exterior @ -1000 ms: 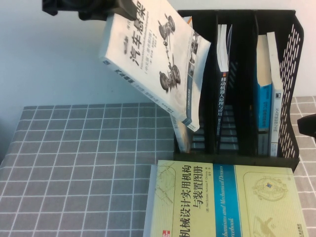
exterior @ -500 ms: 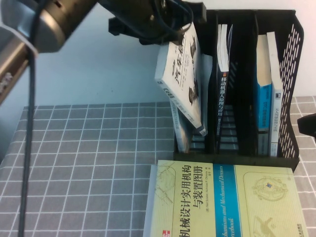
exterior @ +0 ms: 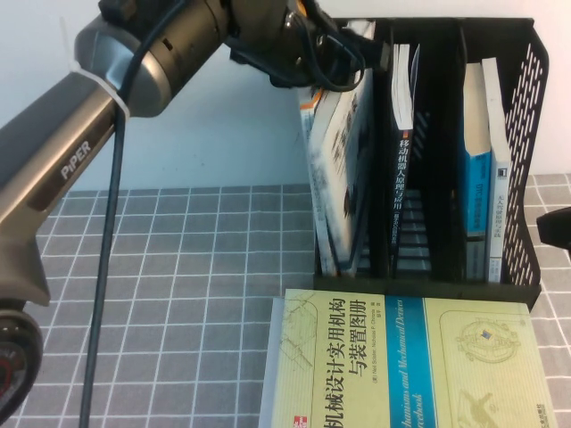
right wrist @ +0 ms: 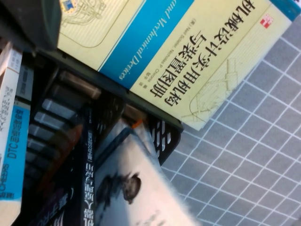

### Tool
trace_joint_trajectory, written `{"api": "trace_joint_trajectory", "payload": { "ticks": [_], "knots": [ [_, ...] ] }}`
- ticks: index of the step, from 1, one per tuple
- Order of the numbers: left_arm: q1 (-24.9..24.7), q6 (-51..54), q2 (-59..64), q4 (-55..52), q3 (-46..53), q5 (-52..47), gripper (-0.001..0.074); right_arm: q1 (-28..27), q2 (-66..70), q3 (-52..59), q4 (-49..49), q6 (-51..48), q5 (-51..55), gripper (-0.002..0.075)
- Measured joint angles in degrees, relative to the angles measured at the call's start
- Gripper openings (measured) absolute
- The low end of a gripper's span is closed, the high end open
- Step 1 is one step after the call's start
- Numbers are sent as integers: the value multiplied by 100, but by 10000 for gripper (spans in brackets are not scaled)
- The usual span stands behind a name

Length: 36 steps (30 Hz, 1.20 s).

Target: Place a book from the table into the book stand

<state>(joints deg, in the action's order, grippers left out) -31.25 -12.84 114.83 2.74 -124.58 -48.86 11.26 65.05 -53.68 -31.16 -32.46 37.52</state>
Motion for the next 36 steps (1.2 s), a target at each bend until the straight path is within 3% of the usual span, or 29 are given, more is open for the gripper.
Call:
{"api": "trace_joint_trajectory", "payload": {
  "ticks": [3, 6, 9, 13, 16, 21, 26, 31, 36],
  "knots": [
    [0, 191, 44, 0, -91, 278, 441, 0, 0, 0, 0, -80, 64, -3],
    [0, 271, 118, -156, -295, 304, 482, 0, 0, 0, 0, -286, 161, -3],
    [0, 285, 123, -385, -664, 14, 387, 0, 0, 0, 0, -543, 386, -3],
    [0, 385, 75, -811, -1306, -756, 121, 0, 0, 0, 11, -917, 962, -3],
    [0, 715, -164, -901, -1530, -1236, 36, 0, -21, 0, 48, -1140, 1685, -3],
    [0, 1153, -941, -840, -1595, -1682, 4, 9, -213, 0, 494, -1139, 2957, -3],
    [0, 1525, -1811, -572, -1168, -2179, 1, 9, -894, 0, 1584, -475, 3267, -3],
    [0, 1828, -2619, -85, 108, -2353, 1, 9, -2086, 70, 2471, 182, 3087, -3],
    [0, 2387, -3466, 1032, 2040, -1410, 1, 9, -3316, 606, 2449, 445, 2218, -3]
  ]
}}
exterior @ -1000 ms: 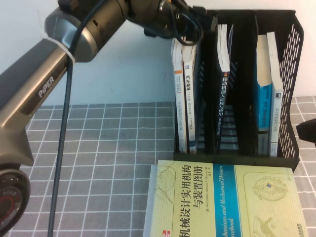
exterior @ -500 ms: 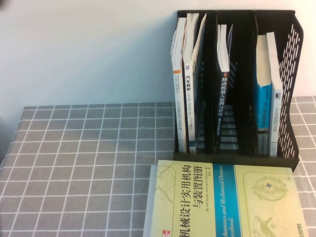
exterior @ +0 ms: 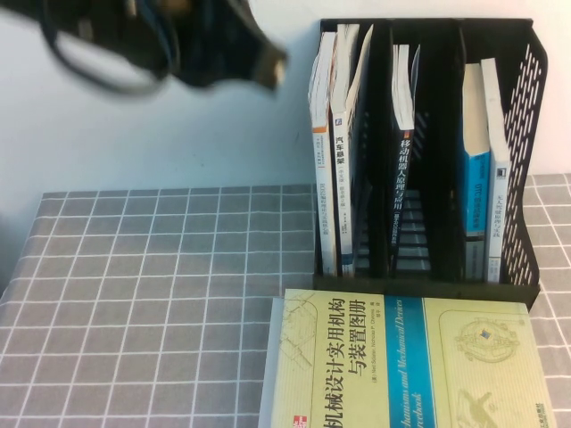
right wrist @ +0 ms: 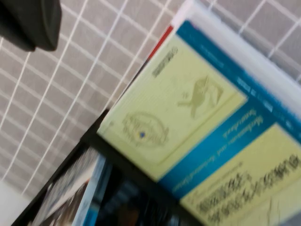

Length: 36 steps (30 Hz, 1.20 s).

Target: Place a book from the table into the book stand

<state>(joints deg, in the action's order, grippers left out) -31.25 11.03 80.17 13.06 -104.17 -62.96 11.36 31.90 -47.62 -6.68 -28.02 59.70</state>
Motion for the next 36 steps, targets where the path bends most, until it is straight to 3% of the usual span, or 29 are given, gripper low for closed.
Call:
{"api": "trace_joint_trajectory", "payload": {
  "ticks": [8, 12, 17, 28, 36],
  "knots": [
    [0, 1292, -1371, 1318, 2988, 2066, 0, 0, -1463, 1948, -332, 513, -1749, -3],
    [0, 1673, -1761, 1638, 3876, 2915, -1, 0, -1827, 2787, -467, 540, -2548, -3],
    [0, 1762, -1828, 1716, 4175, 3245, -1, 0, -1899, 3112, -667, 540, -2994, -3],
    [12, 1786, -1740, 1751, 4196, 3284, -1, 0, -1902, 3152, -1150, 542, -2547, -3],
    [679, 1786, -2391, 1765, 4251, 2854, -1, 0, -1902, 3161, -1177, 542, -2547, -3]
  ]
}}
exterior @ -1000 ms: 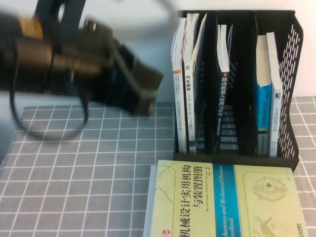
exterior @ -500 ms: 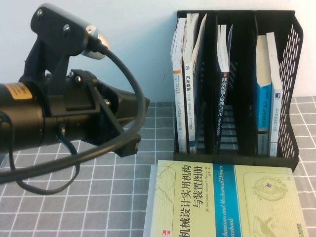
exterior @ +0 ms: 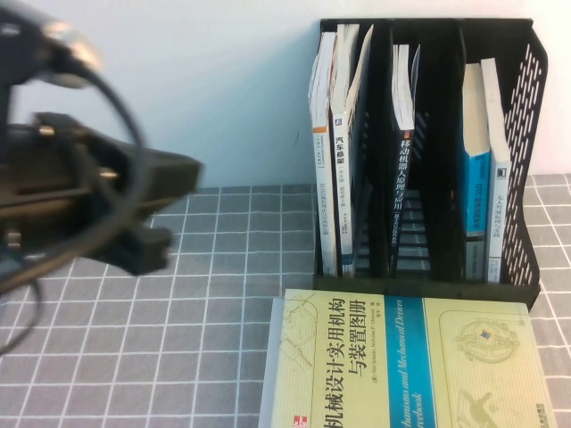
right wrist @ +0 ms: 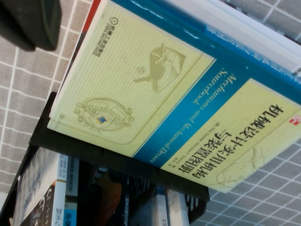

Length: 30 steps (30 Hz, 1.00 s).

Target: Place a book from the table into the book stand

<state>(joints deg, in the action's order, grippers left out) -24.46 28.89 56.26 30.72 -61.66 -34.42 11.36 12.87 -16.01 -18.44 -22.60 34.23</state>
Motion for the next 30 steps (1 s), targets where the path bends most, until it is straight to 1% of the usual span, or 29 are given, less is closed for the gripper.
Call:
{"api": "trace_joint_trajectory", "payload": {
  "ticks": [4, 7, 9, 12, 15, 19, 23, 25, 27, 30],
  "knots": [
    [574, -57, -606, 14, 392, 232, -1, 0, 0, 0, -10, 0, 0, -3],
    [1136, -140, -1231, 14, 980, 957, -3, 0, 0, 0, -10, 0, 9, -3],
    [1424, 29, -1776, 1, 1552, 1558, -3, 0, 0, 0, -10, 0, 9, -3],
    [1681, 564, -2666, 1, 2551, 2211, -3, 0, 0, 0, -10, 0, 9, -3],
    [1850, 932, -3547, 1, 3513, 2357, -3, 0, 0, 0, -10, 0, 9, -3],
    [2010, 1036, -4756, 1, 4832, 2336, -3, 0, 0, 0, -10, 0, 9, -3],
    [2081, 1050, -5521, 43, 6018, 2334, -3, 0, 0, 0, -10, 0, 9, -3],
    [2081, 936, -5644, 49, 6273, 2126, -3, 0, 0, 0, -10, 0, 9, -3],
    [2084, 858, -5670, -53, 6288, 1967, -3, 0, 0, 0, -37, 0, 9, -3],
    [2094, 558, -5673, -74, 6288, 2017, -3, 0, 0, 0, -49, 0, 9, -3]
  ]
}}
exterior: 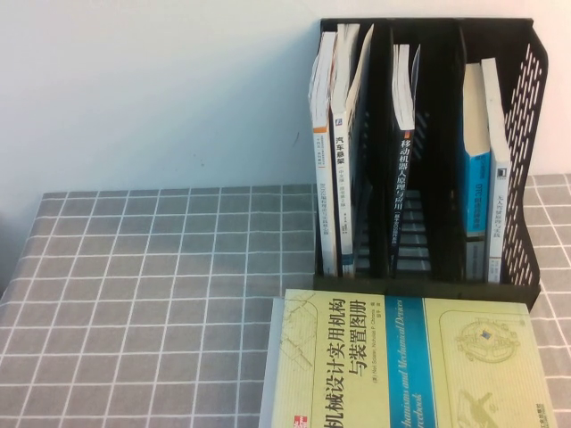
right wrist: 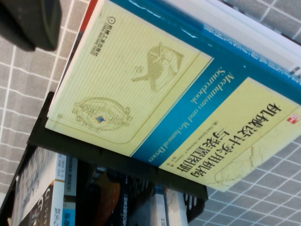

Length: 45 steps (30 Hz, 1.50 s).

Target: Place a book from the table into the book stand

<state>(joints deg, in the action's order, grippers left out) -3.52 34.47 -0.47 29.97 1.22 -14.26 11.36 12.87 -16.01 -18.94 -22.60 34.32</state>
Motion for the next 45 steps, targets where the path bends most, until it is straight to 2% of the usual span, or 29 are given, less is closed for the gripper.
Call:
{"api": "trace_joint_trajectory", "payload": {
  "ticks": [2, 7, 11, 45],
  "knots": [
    [2, -535, 0, -307, 0, 26, -3, 0, -9, 0, 0, 0, 0, -3],
    [12, -2560, -9, -1839, 0, -62, -3, 0, -9, 0, -3, 0, 0, -3],
    [12, -3447, -9, -2324, -13, -300, -3, 0, -9, 0, -3, 0, 0, -3],
    [12, -3576, -9, -2525, -20, -386, -3, 0, -9, 0, -25, 0, 0, -3]
  ]
}}
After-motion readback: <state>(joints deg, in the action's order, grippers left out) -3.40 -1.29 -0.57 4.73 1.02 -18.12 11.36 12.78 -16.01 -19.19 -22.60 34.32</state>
